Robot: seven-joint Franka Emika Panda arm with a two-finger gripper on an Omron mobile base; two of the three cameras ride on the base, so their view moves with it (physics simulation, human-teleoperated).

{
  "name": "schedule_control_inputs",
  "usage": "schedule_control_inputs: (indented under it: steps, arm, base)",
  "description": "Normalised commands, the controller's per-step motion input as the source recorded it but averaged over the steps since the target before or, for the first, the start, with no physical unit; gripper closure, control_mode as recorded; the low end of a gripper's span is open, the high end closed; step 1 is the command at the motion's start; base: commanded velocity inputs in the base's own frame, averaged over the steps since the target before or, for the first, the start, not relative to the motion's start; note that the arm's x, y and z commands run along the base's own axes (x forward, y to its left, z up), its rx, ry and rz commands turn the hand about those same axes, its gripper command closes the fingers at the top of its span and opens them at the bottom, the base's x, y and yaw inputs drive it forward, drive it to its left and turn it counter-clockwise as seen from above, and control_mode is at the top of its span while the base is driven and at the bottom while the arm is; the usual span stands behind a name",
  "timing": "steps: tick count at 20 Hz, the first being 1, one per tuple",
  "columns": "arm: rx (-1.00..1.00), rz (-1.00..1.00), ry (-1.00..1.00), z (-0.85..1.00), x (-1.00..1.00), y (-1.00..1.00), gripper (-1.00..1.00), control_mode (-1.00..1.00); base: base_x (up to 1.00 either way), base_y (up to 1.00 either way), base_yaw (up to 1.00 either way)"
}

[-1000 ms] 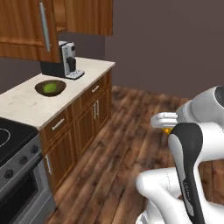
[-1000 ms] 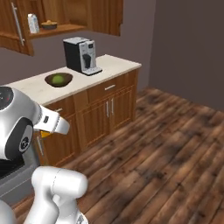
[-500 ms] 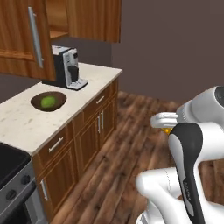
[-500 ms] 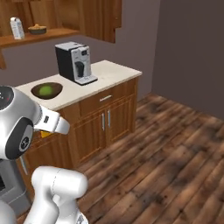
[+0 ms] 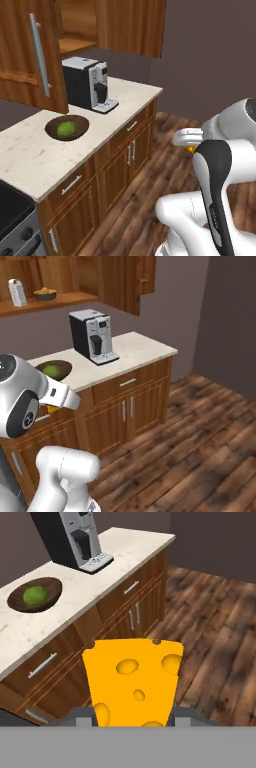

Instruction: Pick the cheese from the fridge and the cheese grater from the cabinet and place them next to the salad bowl.

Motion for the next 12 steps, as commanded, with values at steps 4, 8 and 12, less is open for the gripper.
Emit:
schedule_control_inputs:
  steps: [4, 8, 12]
  arm:
    - [0.00, 0.00, 0.00, 0.00, 0.00, 0.00, 1.00, 1.00]
    - [0.00, 0.00, 0.00, 0.00, 0.00, 0.00, 1.00, 1.00]
    - [0.00, 0.00, 0.00, 0.00, 0.00, 0.00, 1.00, 1.00]
  base:
    - [0.73, 0.00, 0.38]
    - [0.62, 0.00, 0.49]
    - [0.62, 0.00, 0.49]
